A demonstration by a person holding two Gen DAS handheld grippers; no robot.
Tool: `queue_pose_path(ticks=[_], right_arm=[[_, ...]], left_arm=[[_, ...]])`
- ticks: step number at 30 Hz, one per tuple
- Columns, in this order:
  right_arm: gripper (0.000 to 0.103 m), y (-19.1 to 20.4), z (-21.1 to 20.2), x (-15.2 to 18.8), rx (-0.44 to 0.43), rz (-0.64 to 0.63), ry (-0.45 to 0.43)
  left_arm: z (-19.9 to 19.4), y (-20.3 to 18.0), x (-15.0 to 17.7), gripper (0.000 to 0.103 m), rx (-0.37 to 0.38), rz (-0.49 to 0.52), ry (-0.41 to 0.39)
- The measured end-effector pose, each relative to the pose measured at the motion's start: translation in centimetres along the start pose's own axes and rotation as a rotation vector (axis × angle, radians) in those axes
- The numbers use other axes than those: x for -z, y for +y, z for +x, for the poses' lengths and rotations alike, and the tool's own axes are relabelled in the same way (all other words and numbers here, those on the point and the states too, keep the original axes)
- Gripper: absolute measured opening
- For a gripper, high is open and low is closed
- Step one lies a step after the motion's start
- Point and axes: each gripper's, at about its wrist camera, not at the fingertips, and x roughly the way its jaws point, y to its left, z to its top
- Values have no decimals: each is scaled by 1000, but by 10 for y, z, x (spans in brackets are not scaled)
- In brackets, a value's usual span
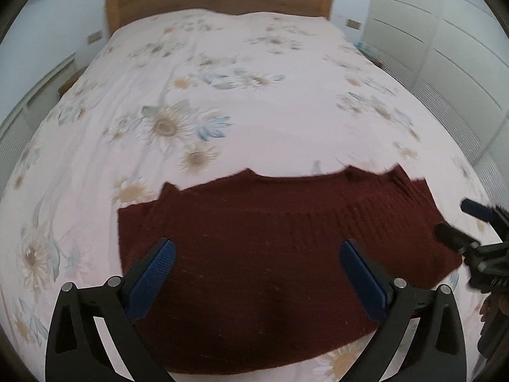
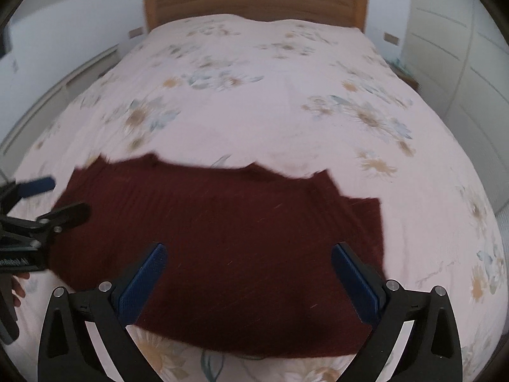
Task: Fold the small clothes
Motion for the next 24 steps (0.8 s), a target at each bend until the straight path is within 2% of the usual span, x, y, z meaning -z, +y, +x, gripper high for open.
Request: queue_pose_path(ticks=[4, 9, 11, 14, 17, 20, 24], right_arm=[[103, 23, 24, 26, 2, -44, 55], [103, 22, 55, 53, 55, -58, 111], [103, 9, 60, 59, 49, -29, 114], [103, -12, 56, 61, 78, -9, 104], [103, -38, 52, 64, 105, 29, 112], [103, -62, 49, 68, 93, 89, 107], [103, -72, 54, 76, 65, 110, 98]], left_arm=[[16, -16, 26, 102, -11, 65, 7], [54, -13, 58, 102, -38, 78, 107], [67, -4, 70, 102, -61, 72, 142], [68, 18, 79, 102, -56, 32, 128], [62, 41, 80, 102, -87, 3, 119], [60, 60, 83, 102, -81, -39, 120], [62, 62, 86, 102, -80, -44, 120]])
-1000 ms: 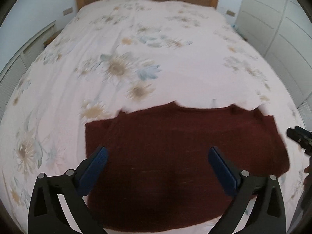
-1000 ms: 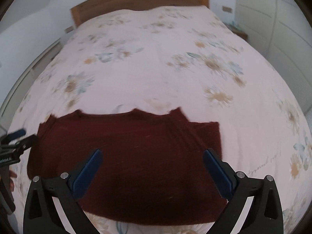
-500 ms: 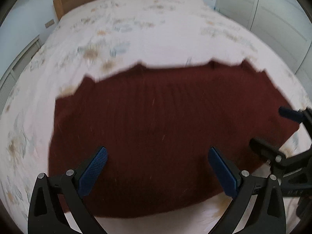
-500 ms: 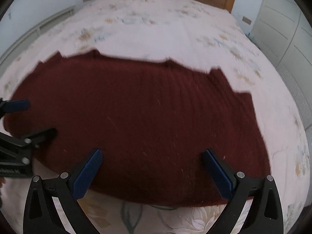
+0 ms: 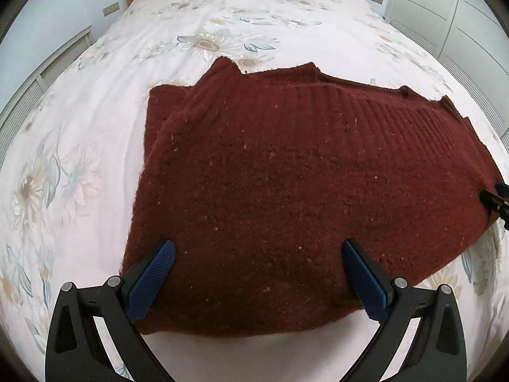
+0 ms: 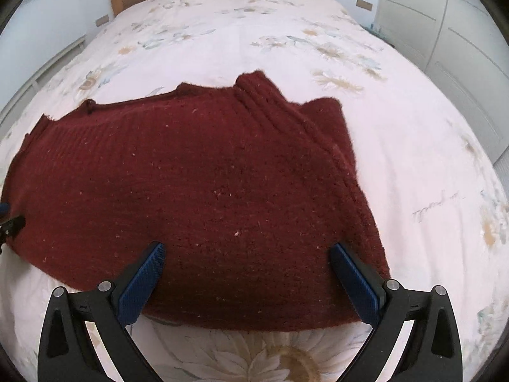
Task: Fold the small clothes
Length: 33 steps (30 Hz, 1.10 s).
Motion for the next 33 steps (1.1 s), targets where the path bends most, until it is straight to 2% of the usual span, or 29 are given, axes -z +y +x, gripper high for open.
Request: queue_pose_path(ticks=[4, 11, 19, 24, 28, 33], right_arm=[[103, 2, 4, 5, 1, 8, -22], [103, 9, 3, 10, 24, 42, -46], [103, 12, 3, 0, 32, 32, 15], [103, 18, -15, -6, 64, 28, 17], [103, 28, -31, -5, 73, -12, 18], [103, 37, -54, 0, 104, -75, -15]], left_arm=[[6, 0, 1, 102, -1, -46, -11], [10, -4, 4, 102, 4, -65, -26], [10, -4, 3, 102, 6, -59, -17], [-2, -3, -5, 102, 30, -55, 8], [-24, 10, -13, 102, 84, -128, -3], [-38, 28, -26, 102, 63, -168, 15]])
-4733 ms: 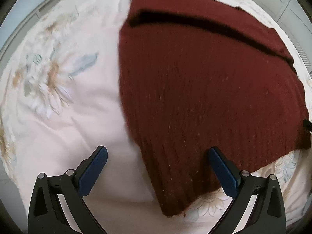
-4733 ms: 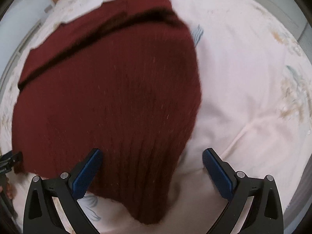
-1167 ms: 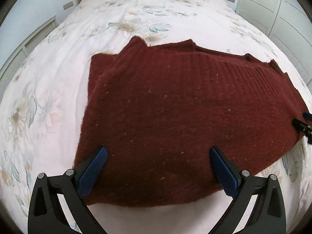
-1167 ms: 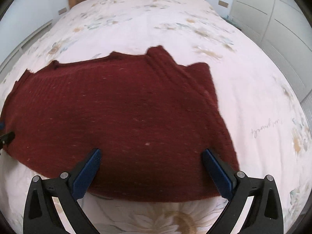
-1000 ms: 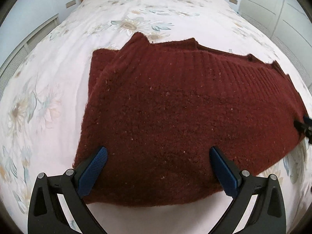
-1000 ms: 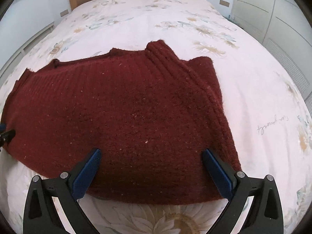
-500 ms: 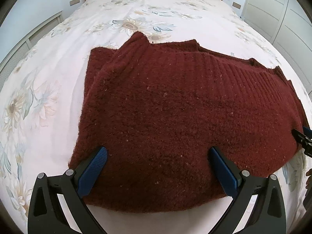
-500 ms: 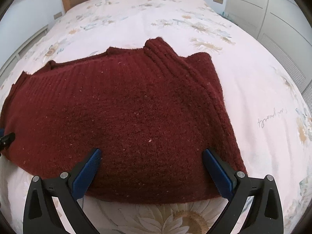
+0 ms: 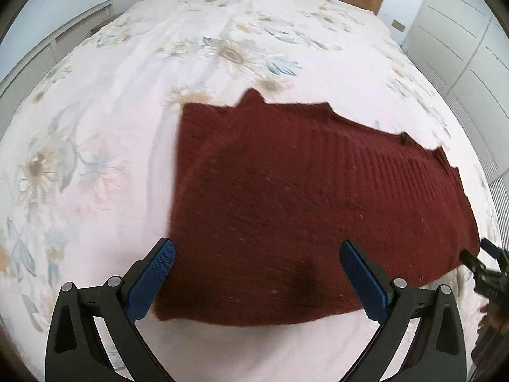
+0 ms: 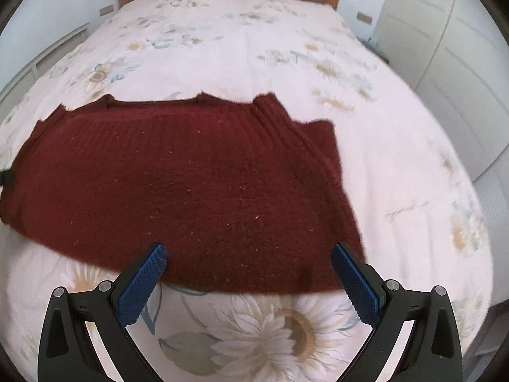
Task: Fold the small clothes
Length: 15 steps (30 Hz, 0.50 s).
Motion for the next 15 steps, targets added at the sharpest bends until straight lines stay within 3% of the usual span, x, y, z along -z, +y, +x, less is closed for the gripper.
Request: queue_pose_path(ticks=[5, 8, 11, 15], right_arm=[[103, 0, -18, 6, -13, -11, -18], [103, -2, -20, 10, -15, -8, -11], [103, -2, -19, 13, -20, -2, 1], [103, -7, -19, 17, -22, 10, 14]], left_arm=[[-1, 15, 0, 102, -36, 21, 29], [2, 37, 2, 102, -50, -29, 45], [8, 57, 4, 102, -13, -114, 77], [29, 61, 5, 102, 47, -143, 136]])
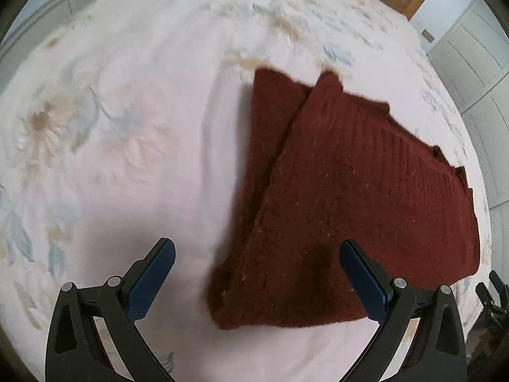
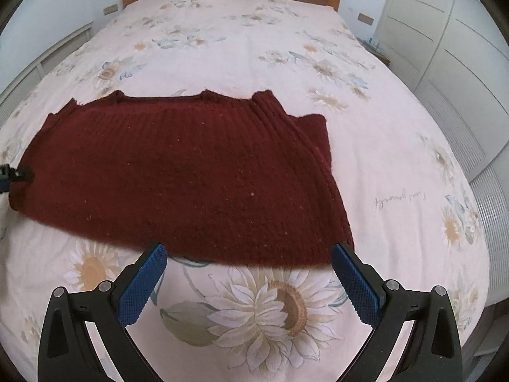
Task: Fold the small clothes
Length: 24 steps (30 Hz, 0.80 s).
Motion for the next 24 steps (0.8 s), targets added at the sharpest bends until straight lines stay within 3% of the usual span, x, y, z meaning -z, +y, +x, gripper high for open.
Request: queue_pose_path(ticks=[3, 7, 10, 13, 15, 17, 24], right_arm=[[103, -10, -3, 4, 5, 11, -3], [103, -22, -6, 6, 5, 41, -13], [103, -31, -8, 7, 7, 56, -20], [103, -40, -12, 10, 0, 75, -34], [103, -46, -14, 12, -4, 90, -42], [103, -52, -15, 14, -10, 104, -49], [103, -80, -23, 15, -38, 180, -81]], left_arm=[[15, 0, 3, 102, 22, 9, 50], [20, -3, 8, 102, 19, 12, 26], [24, -7, 5, 101, 55, 19, 52], [27, -10, 0, 77, 110, 25, 75], [25, -13, -2, 51, 159, 16, 94], [25, -18, -4, 32, 193, 18, 113], [-3, -52, -13, 26, 134, 94, 86]])
